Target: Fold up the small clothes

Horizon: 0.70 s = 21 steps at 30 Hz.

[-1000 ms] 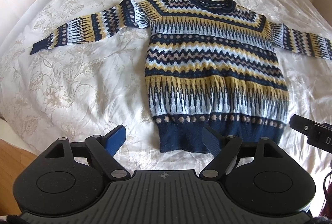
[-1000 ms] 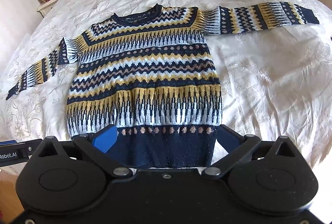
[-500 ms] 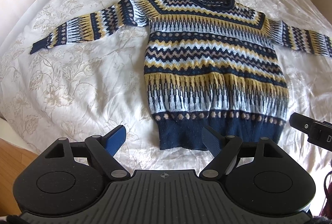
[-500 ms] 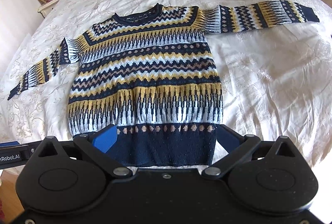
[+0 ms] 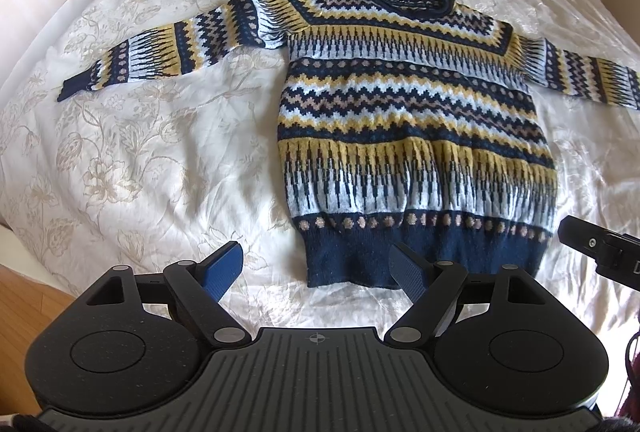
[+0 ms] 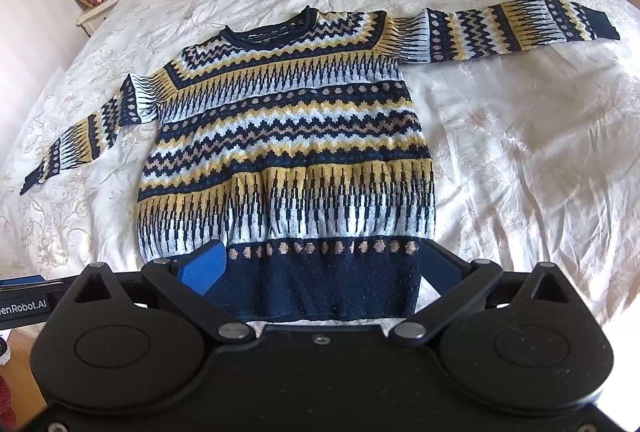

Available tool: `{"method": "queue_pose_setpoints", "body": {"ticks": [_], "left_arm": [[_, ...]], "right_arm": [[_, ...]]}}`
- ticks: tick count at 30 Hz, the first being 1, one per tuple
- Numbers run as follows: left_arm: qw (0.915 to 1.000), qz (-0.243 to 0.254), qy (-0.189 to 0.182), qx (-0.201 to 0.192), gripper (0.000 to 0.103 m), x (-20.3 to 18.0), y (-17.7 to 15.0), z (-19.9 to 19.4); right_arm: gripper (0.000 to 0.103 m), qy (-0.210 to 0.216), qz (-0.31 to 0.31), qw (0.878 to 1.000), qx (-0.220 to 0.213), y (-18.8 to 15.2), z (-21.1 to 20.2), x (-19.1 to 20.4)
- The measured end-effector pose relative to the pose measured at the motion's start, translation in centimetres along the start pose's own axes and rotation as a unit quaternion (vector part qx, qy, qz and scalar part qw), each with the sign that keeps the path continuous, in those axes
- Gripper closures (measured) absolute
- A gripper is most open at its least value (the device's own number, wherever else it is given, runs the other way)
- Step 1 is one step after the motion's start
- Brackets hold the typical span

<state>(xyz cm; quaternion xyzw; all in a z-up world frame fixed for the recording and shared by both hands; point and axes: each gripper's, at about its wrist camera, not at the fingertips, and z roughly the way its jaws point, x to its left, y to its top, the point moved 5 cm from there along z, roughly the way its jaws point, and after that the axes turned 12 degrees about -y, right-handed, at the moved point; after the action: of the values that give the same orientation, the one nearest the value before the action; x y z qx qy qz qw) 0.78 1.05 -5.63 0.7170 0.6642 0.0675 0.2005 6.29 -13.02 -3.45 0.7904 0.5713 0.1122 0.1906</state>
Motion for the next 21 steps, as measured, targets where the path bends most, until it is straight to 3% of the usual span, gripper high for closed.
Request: {"method": "queue_pose_setpoints", "body": {"ticks": [14,21], "left_arm": [[1.0,0.0,0.003,0.007,0.024,0.1,0.3,0.4],[0.9999,0.003,0.0,-0.01,0.024,-0.5,1.1,0.4]], "right_arm": [[0.001,0.002,0.001,1.0,0.002,-0.1,0.2,0.2],[0.001,0.019,0.015,1.0,0.01,0.4,0.7,-0.3]]}}
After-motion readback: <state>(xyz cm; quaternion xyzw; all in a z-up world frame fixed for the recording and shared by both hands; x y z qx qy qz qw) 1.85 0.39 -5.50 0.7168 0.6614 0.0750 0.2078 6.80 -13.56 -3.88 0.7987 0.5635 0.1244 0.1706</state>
